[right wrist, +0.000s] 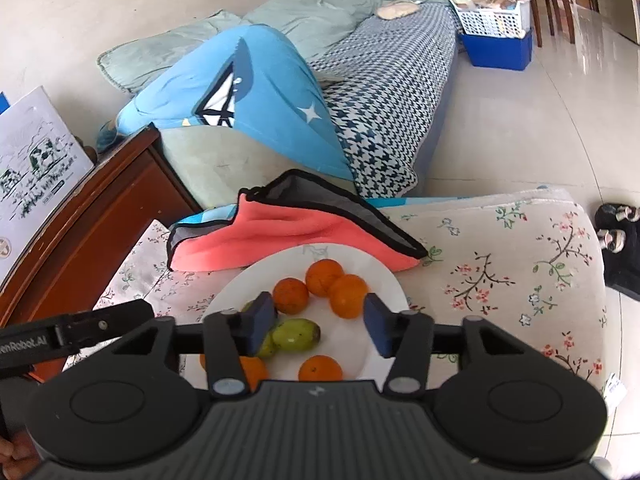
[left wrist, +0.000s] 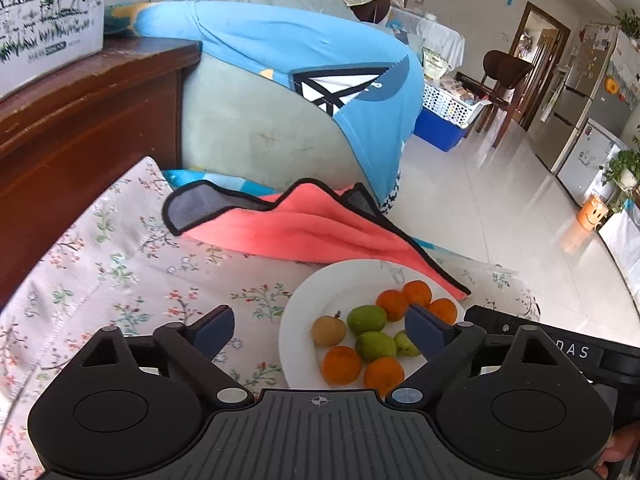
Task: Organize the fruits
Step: 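Withdraw both open tools from the plate back toward the loose fruit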
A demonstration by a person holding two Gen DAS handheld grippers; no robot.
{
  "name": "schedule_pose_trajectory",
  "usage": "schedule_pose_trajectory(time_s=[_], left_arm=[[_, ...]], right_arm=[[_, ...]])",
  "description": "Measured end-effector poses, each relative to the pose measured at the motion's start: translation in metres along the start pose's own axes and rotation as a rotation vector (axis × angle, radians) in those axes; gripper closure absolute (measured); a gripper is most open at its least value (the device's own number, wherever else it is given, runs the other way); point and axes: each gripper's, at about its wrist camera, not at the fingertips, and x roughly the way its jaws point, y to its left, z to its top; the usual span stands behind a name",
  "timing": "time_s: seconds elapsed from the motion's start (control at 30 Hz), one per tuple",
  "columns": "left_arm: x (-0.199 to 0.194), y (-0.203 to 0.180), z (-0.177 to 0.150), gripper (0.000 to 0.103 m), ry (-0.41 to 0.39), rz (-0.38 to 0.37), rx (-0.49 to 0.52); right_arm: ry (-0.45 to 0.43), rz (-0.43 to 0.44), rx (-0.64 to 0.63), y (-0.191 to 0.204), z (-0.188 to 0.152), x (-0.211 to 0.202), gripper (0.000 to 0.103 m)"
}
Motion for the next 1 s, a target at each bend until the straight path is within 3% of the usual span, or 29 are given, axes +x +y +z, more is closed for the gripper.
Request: schedule_pose_trajectory(time_s=[0.1,0.4,0.77,1.0], left_arm=[[-0.006,0.003,-0.001,0.005,0.011,0.011,-0.001],[-0.037,0.034,-0.006,0.005,-0.012,0.063,-0.03],[-0.052,0.075,-0.013,0.004,0.024,0.06,-0.138],[-0.05,0.079,-0.02,0.004,0.056,0.089,-0.09]], right_arm=[[-0.001,-0.001,-0.012,0.007,0.0,-0.003,0.035],[0.004,0.03,-0.04,0.03,-0.004,-0.013,0.019],[0.068,0.121,-0.183,0.083,-0.035,-0.02,0.018],[0.116,0.171,-0.304,0.111,-0.062,-0.012,0.018]])
